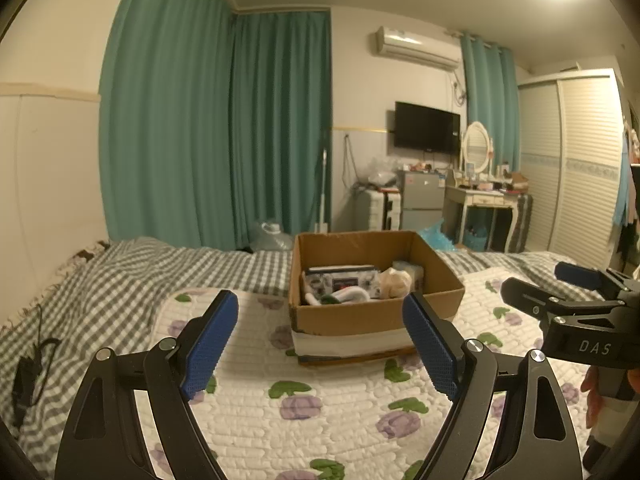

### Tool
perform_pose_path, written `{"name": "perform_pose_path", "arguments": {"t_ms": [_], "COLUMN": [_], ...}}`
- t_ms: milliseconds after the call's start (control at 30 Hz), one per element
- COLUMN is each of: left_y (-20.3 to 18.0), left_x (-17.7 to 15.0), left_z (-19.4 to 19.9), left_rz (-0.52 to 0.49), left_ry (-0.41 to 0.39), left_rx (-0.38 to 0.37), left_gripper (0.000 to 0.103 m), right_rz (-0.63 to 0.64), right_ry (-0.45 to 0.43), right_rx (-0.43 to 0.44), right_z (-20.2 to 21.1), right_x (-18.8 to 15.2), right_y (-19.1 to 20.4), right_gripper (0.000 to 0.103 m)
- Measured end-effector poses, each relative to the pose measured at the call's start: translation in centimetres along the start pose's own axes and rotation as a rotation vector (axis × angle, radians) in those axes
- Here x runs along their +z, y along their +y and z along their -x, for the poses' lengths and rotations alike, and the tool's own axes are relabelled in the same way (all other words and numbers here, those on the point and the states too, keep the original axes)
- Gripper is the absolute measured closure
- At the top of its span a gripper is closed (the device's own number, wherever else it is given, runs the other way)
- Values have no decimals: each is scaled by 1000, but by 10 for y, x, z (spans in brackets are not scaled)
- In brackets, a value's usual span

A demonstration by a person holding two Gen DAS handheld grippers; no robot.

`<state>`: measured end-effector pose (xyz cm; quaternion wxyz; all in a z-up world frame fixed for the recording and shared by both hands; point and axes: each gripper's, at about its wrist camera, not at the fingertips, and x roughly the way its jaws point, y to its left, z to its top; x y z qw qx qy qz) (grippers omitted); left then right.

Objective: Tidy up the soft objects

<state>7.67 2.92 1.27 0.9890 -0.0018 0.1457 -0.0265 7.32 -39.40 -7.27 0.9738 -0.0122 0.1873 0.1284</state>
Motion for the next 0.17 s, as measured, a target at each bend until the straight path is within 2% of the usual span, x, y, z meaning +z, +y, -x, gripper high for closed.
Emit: {"name": "perform_pose_path", "arguments": {"t_ms": [167], "left_y": [0], "left_x": [0], "left_z": [1], "left_rz": [-3], "left_ry": [-9], "left_rx": [3], "left_gripper": [18], "right_rz": [-1], "right_ry": [2], "right_rx": [0], "right_z": [0], "right_x": [-1], "right_y": [0], "right_gripper": [0]}}
